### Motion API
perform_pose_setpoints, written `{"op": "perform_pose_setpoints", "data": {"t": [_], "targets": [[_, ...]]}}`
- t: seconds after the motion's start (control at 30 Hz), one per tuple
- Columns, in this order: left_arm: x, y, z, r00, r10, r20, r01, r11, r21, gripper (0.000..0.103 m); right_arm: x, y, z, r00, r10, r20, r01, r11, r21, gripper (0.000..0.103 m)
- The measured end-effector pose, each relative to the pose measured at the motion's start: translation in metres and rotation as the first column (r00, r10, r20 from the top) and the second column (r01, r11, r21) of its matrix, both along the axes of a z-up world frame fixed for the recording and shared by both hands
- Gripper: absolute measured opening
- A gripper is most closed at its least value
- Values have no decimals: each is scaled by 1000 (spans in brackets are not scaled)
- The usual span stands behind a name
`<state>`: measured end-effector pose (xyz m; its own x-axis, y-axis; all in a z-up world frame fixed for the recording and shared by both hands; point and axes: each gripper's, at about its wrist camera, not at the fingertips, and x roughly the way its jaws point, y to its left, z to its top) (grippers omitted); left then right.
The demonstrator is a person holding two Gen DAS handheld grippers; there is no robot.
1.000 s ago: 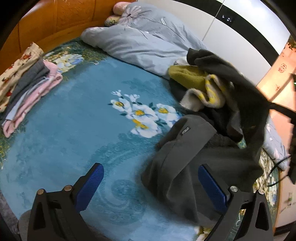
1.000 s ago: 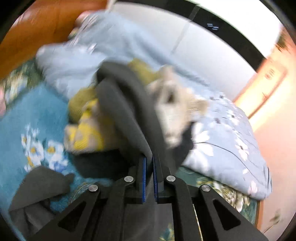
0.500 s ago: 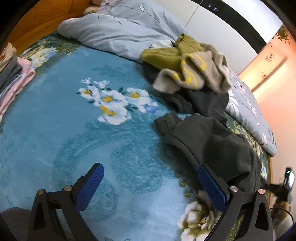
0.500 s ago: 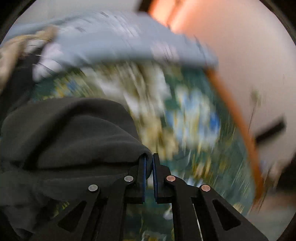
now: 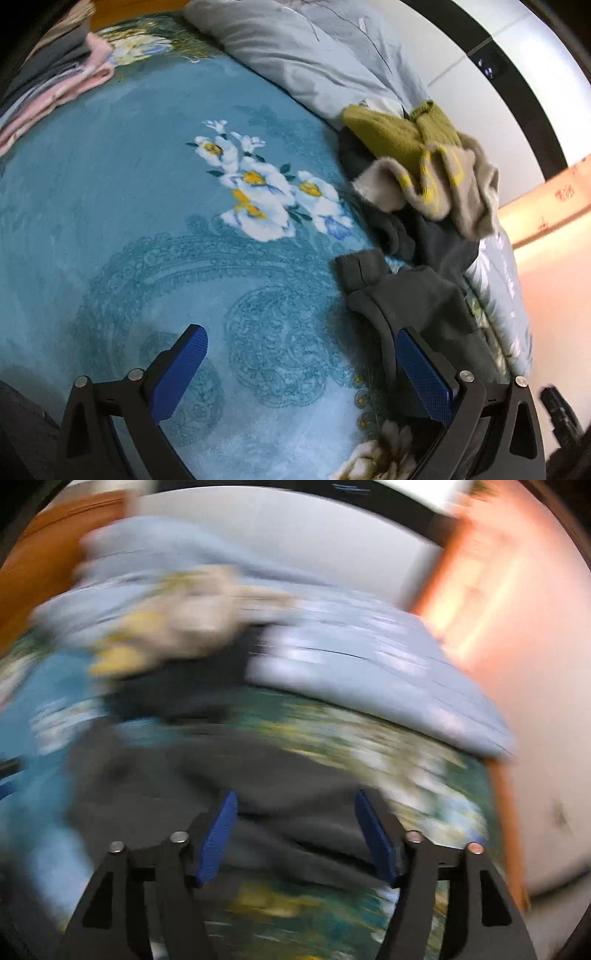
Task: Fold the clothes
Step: 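Grasp the sweatpants waistband with the left gripper while the right gripper holds a leg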
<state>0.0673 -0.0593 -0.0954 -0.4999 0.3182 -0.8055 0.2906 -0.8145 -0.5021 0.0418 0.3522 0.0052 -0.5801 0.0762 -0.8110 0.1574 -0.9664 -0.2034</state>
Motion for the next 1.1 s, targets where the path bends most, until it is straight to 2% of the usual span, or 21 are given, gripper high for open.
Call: {"op": "perform_pose_setpoints", "data": {"t": [0.03,0.2,0.37,0.43,0.47,0.5,0.57,0.63,0.73,0.8,0.83,0.9,0.97,1.03,1.1], "targets": [[2,-5,0,1000,19,-6,-19,1000,12,103,-6,-27,-4,995,97,18,-96,994,-48,71],[17,-25,3,994,109,-27,-107,992,71,103,-51,-107,-56,964,215,160,-212,977,-37,70],[18,-20,8,995,85,-56,-82,996,47,103,-97,-188,-108,900,316,299,-320,947,-38,69],[16,-15,9,997,57,-59,-54,997,47,103,-94,-181,-112,893,299,335,-297,953,-58,43],[16,-13,9,997,45,-59,-42,998,51,103,-92,-177,-113,890,290,353,-284,956,-69,16],[16,-12,9,998,37,-57,-34,998,54,103,-90,-173,-114,885,281,371,-271,959,-79,12],[16,-10,9,998,21,-53,-18,998,62,103,-81,-156,-94,912,261,317,-245,965,-92,9],[17,-10,10,999,8,-53,-4,997,73,103,-72,-132,-58,936,240,258,-205,966,-157,9],[19,-10,12,998,-4,-58,9,996,94,103,-60,-90,3,976,176,126,-149,968,-200,9],[20,-9,14,998,-14,-61,20,995,101,103,-49,-36,58,998,58,-7,-58,966,-253,9],[21,-8,15,998,-21,-64,28,994,105,103,-43,-11,78,998,-5,-66,-13,962,-271,9],[21,-6,17,997,-35,-70,43,993,109,103,-29,38,109,977,-134,-168,81,954,-289,9],[21,-2,18,996,-53,-70,61,993,106,103,-10,96,125,924,-286,-254,217,938,-269,9],[21,5,20,995,-77,-59,83,991,101,103,2,139,111,881,-404,-246,343,904,-256,9],[20,18,22,992,-118,-44,122,987,105,103,14,190,86,819,-538,-200,491,837,-240,9]]}}
